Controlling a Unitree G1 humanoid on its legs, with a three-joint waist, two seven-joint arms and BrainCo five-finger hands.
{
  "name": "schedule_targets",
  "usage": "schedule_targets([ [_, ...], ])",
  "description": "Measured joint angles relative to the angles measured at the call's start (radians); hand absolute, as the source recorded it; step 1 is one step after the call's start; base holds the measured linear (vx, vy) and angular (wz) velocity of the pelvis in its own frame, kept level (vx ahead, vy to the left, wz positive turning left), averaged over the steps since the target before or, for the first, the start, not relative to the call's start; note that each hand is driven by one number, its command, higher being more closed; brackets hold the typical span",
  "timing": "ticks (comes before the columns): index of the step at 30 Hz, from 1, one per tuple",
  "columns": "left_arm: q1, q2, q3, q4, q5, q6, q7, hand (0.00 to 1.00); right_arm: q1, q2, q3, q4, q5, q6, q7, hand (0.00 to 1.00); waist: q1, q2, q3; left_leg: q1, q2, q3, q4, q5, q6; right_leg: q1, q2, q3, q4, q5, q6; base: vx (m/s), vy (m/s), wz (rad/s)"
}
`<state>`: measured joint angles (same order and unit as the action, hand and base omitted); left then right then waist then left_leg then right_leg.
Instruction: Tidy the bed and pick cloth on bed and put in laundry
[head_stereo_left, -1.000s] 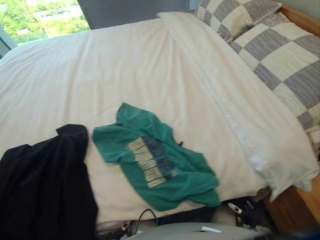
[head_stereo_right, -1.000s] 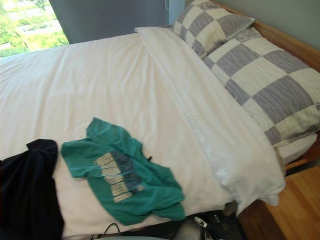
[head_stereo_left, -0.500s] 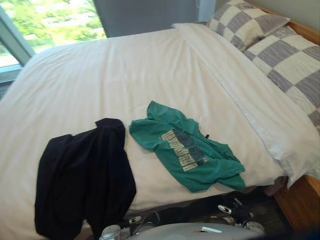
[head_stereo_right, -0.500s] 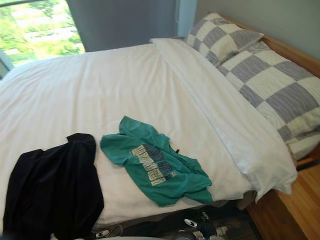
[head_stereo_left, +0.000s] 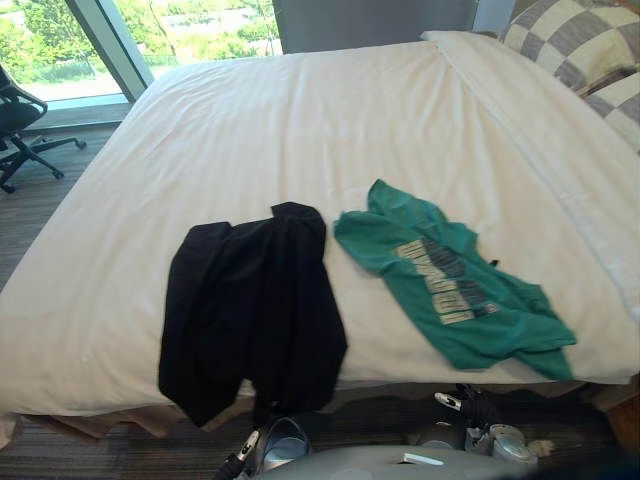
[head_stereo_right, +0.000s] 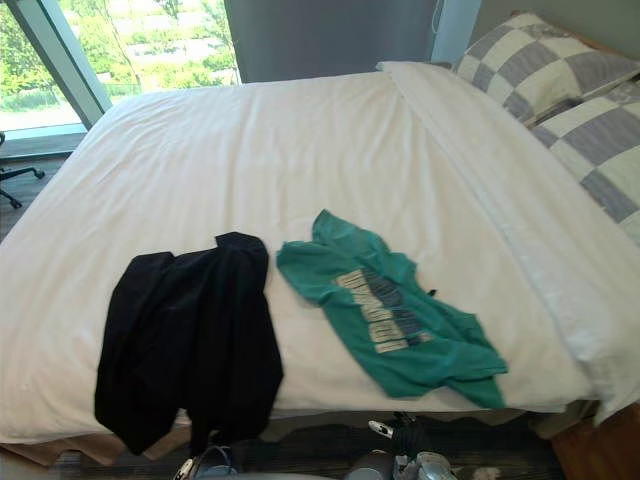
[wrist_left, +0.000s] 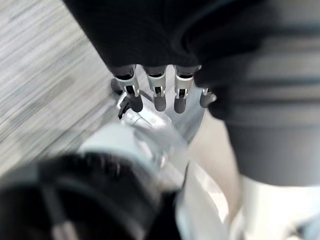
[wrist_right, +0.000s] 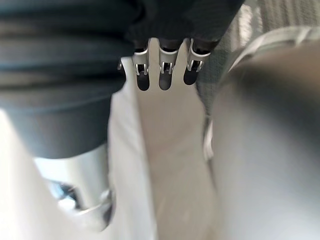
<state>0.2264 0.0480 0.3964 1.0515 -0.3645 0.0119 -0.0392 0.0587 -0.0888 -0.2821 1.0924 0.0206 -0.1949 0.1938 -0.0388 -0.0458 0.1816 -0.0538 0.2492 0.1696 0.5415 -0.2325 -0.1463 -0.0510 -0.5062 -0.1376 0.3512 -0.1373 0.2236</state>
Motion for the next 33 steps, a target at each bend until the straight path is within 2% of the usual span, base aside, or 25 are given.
schedule_targets([
  [1,-0.008,0.007,0.006,0.003,0.076,-0.002,0.012,0.00,0.006,0.021,-0.033,-0.012,0.057,-0.011,0.001,0.00,0.003,0.024,-0.002,0.009,0.019,0.055,-0.009,-0.089,-0.064,0.006,0.012,-0.003,-0.052,0.113,0.016,-0.06,0.575,-0.41],
  [2,-0.016,0.012,-0.003,0.013,0.140,-0.003,0.025,0.00,0.003,0.039,-0.049,-0.013,0.102,-0.020,0.002,0.00,0.031,0.014,0.002,0.030,0.021,0.120,-0.007,-0.116,-0.056,0.004,0.012,-0.005,-0.116,0.211,-0.028,-0.07,0.557,-0.79],
  [3,-0.013,0.010,-0.008,0.015,0.165,-0.003,0.030,0.00,0.002,0.044,-0.048,-0.012,0.114,-0.021,0.009,0.00,0.046,0.016,0.002,0.048,0.026,0.153,-0.017,-0.119,-0.048,-0.004,0.020,-0.020,-0.147,0.267,-0.062,-0.07,0.407,-1.42],
  [4,0.002,0.005,-0.023,0.013,0.193,-0.014,0.045,0.00,-0.001,0.051,-0.029,-0.005,0.118,-0.029,0.025,0.00,0.067,0.033,-0.001,0.085,0.044,0.228,-0.061,-0.110,-0.027,-0.016,0.042,-0.080,-0.214,0.377,-0.123,-0.12,0.399,-1.52],
  [5,0.010,0.020,-0.049,0.013,0.246,-0.039,0.055,0.00,-0.012,0.055,0.004,-0.008,0.113,-0.041,0.059,0.00,0.053,0.026,-0.008,0.143,0.024,0.306,-0.167,-0.067,0.007,-0.027,0.067,-0.243,-0.126,0.341,-0.147,-0.12,0.371,-1.32],
  [6,0.008,0.022,-0.054,0.013,0.253,-0.044,0.056,0.00,-0.012,0.054,0.009,-0.008,0.113,-0.041,0.064,0.00,0.051,0.026,-0.008,0.150,0.019,0.318,-0.189,-0.056,0.012,-0.028,0.074,-0.269,-0.104,0.315,-0.148,-0.11,0.385,-0.90],
  [7,-0.004,0.026,-0.088,0.011,0.269,-0.054,0.059,0.00,-0.011,0.048,0.020,-0.008,0.113,-0.042,0.076,0.00,0.047,0.031,-0.010,0.167,0.001,0.339,-0.249,-0.026,0.023,-0.031,0.105,-0.320,-0.061,0.234,-0.146,-0.07,0.273,-0.48],
  [8,-0.027,0.039,-0.135,0.010,0.269,-0.058,0.058,0.00,-0.009,0.049,0.026,-0.009,0.113,-0.053,0.081,0.00,0.036,0.033,-0.009,0.166,-0.031,0.348,-0.306,0.007,0.038,-0.039,0.140,-0.320,-0.033,0.146,-0.154,-0.07,0.246,-0.38],
  [10,-0.056,0.058,-0.180,0.010,0.265,-0.053,0.059,0.00,-0.009,0.047,0.047,-0.016,0.114,-0.062,0.081,0.00,0.025,0.033,-0.009,0.159,-0.069,0.347,-0.345,0.034,0.054,-0.044,0.154,-0.304,-0.028,0.079,-0.149,-0.04,0.151,0.00],
  [11,-0.082,0.069,-0.209,0.010,0.262,-0.042,0.060,0.00,-0.006,0.041,0.062,-0.018,0.115,-0.068,0.079,0.00,0.022,0.034,-0.009,0.159,-0.096,0.337,-0.369,0.055,0.063,-0.042,0.159,-0.266,-0.041,0.051,-0.129,-0.01,0.080,0.23],
  [12,-0.094,0.069,-0.225,0.010,0.253,-0.038,0.061,0.00,-0.004,0.037,0.064,-0.018,0.115,-0.070,0.079,0.00,0.019,0.035,-0.008,0.160,-0.107,0.326,-0.378,0.065,0.066,-0.038,0.164,-0.250,-0.044,0.048,-0.129,-0.04,0.036,0.46],
  [14,-0.117,0.069,-0.251,0.008,0.222,-0.038,0.057,0.00,-0.002,0.028,0.066,-0.015,0.114,-0.072,0.075,0.00,0.012,0.054,-0.006,0.179,-0.112,0.286,-0.424,0.101,0.061,-0.002,0.183,-0.249,-0.071,0.046,-0.126,-0.04,-0.030,0.46],
  [17,-0.112,0.062,-0.247,0.007,0.198,-0.039,0.042,0.00,0.003,0.027,0.087,-0.013,0.113,-0.075,0.058,0.00,0.028,0.054,-0.010,0.213,-0.108,0.283,-0.504,0.149,0.044,0.006,0.199,-0.258,-0.070,0.039,-0.097,-0.05,-0.081,0.09],
  [21,-0.104,0.058,-0.237,0.009,0.203,-0.048,0.030,0.00,0.013,0.021,0.091,-0.014,0.110,-0.097,0.057,0.00,0.027,0.052,-0.012,0.232,-0.094,0.288,-0.541,0.171,0.032,0.015,0.225,-0.257,-0.088,0.048,-0.088,-0.03,-0.067,-0.05],
  [26,-0.089,0.057,-0.237,0.007,0.187,-0.067,-0.008,0.00,0.013,0.009,0.140,-0.016,0.024,-0.110,0.078,0.00,0.032,0.054,-0.029,0.242,-0.059,0.311,-0.558,0.177,0.021,0.079,0.295,-0.261,-0.244,0.125,-0.091,0.02,-0.023,-0.10],
  [28,-0.087,0.059,-0.237,0.005,0.186,-0.067,-0.007,0.00,0.009,0.008,0.147,-0.018,0.027,-0.104,0.080,0.00,0.030,0.052,-0.031,0.238,-0.056,0.313,-0.554,0.177,0.021,0.084,0.299,-0.264,-0.257,0.129,-0.089,0.03,-0.027,0.01],
  [30,-0.090,0.058,-0.240,-0.003,0.178,-0.067,-0.007,0.00,0.004,0.004,0.148,-0.019,0.030,-0.083,0.078,0.00,0.025,0.065,-0.025,0.212,-0.053,0.306,-0.525,0.176,0.021,0.083,0.294,-0.279,-0.258,0.128,-0.088,0.03,-0.032,0.21],
  [31,-0.097,0.058,-0.249,-0.010,0.177,-0.068,-0.007,0.00,0.000,0.000,0.148,-0.019,0.033,-0.073,0.076,0.00,0.025,0.060,-0.025,0.195,-0.050,0.300,-0.501,0.176,0.021,0.085,0.289,-0.293,-0.256,0.125,-0.088,0.03,-0.037,0.41],
  [33,-0.106,0.055,-0.269,-0.009,0.156,-0.067,-0.005,0.00,-0.005,-0.008,0.146,-0.020,0.051,-0.051,0.063,0.00,0.027,0.074,-0.016,0.173,-0.052,0.304,-0.462,0.178,0.024,0.089,0.272,-0.315,-0.241,0.109,-0.085,0.02,-0.023,0.35],
])
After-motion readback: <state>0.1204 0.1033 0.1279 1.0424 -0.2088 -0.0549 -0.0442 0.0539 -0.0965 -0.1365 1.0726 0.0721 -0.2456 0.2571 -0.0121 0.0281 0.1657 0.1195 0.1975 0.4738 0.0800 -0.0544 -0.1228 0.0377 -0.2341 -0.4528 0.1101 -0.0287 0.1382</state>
